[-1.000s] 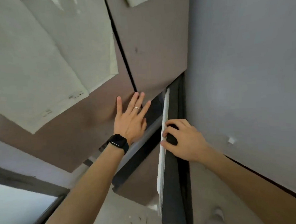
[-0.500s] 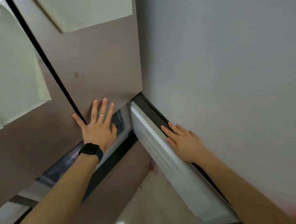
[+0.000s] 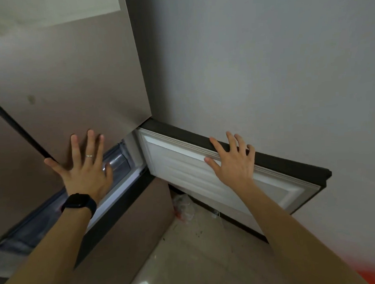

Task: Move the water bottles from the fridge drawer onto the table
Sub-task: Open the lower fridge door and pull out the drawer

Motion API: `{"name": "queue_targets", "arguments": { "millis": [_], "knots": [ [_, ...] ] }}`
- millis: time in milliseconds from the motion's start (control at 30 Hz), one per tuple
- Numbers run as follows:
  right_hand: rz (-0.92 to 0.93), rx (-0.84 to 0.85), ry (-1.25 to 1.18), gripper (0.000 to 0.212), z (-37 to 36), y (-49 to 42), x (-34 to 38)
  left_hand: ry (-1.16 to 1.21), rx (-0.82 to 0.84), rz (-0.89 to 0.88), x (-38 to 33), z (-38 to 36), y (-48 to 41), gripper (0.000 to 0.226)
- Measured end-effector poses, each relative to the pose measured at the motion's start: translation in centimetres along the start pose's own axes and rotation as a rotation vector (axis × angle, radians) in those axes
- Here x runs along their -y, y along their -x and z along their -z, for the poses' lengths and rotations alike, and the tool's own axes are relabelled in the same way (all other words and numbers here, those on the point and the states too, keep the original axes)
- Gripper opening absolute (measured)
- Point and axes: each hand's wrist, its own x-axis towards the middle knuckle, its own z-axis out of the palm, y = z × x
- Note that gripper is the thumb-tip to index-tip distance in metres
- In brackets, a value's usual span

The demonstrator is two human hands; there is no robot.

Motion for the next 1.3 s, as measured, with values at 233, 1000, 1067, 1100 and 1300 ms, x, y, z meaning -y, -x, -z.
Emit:
{"name": "queue_targets", "arguments": {
  "millis": [233,1000,1067,1100,1300],
  "knots": [
    [-0.076,-0.073,-0.111,0.055,-2.4,-2.7,-0.8,-0.037,-0.030,0.028,-0.5,-0.1,0.2,0.082],
    [0.134,-0.218,-0.362,0.059,-3.3,-2.1,2.4,-0.172,-0.122,-0.064,2.4,2.9,1.1,0.078],
    [0.224,-0.139,-0.593,0.055,-3.9,-0.4,6.2,-0.224,-0.143,-0.059,5.2,4.5,1.6,0.078],
    [0.237,-0.026,-0.735,0.051,-4.6,0.2,8.1,-0.258,-0.162,-0.068,6.7,5.3,1.8,0.075],
    [0.046,0.740,-1.350,0.023,-8.6,0.0,20.9,-0.631,-0.301,-0.340,12.0,6.3,1.6,0.061]
  ]
}}
